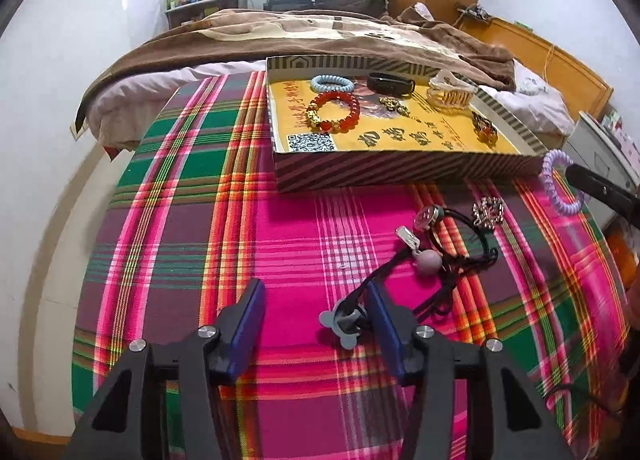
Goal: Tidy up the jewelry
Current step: 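Lift the lilac coil with the right tool while the left tool grasps the black cord hair tie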
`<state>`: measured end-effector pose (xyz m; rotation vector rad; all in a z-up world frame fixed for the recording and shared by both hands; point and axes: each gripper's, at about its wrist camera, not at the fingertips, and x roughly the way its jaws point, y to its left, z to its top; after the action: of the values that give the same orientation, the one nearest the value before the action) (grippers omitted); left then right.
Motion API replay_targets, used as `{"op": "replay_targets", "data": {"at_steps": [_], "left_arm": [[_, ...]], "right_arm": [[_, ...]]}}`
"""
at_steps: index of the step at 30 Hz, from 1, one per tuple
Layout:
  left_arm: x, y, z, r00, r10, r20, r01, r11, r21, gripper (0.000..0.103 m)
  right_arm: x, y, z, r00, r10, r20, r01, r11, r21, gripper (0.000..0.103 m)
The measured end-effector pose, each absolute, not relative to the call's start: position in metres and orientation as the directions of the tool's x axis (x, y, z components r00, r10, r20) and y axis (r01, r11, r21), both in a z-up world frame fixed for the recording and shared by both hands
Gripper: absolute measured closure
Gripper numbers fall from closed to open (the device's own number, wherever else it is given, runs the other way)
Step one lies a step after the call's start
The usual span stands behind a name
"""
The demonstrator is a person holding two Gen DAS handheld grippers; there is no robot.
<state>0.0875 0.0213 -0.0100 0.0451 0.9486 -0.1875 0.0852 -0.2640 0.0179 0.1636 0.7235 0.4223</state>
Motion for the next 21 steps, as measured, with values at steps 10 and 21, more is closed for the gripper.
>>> {"op": "replay_targets", "data": {"at_steps": [10, 21], "left_arm": [[0.086, 0.01, -0.012, 0.564, -0.135, -0.814, 0.25, 0.968, 0.013, 0.051], [0.075, 0.021, -0.004, 0.574, -0.147, -0.806, 0.227, 0.974, -0.015, 0.079]], "right_arm": [[0.082, -0.264, 0.016, 0.668, 0.438, -0.601, -0.319, 0.899, 0.3, 0.093], [0.075, -0.263, 0.019, 0.675, 0.443, -0.59, -0.322, 0.896, 0.304, 0.093]]}}
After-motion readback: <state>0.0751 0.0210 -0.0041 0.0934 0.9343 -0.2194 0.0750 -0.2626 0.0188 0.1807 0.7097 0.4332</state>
